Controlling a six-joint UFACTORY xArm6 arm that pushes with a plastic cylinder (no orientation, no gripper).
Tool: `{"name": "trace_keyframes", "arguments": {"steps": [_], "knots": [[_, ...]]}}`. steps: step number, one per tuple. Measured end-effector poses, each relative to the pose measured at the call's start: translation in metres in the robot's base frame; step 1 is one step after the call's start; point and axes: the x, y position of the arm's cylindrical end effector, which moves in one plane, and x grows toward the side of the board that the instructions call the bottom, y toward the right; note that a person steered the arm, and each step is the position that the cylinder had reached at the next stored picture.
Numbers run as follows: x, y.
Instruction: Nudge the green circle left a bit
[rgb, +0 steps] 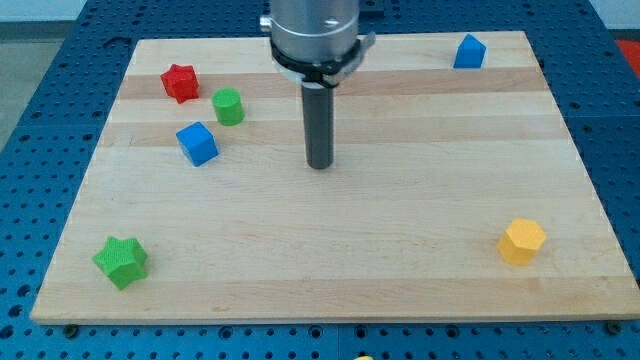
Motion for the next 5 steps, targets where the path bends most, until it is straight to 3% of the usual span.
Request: {"name": "trace_keyframes", "arguments": {"steps": [3,5], "knots": [[-0.071,-0.029],[-0.071,-0.030]]}}
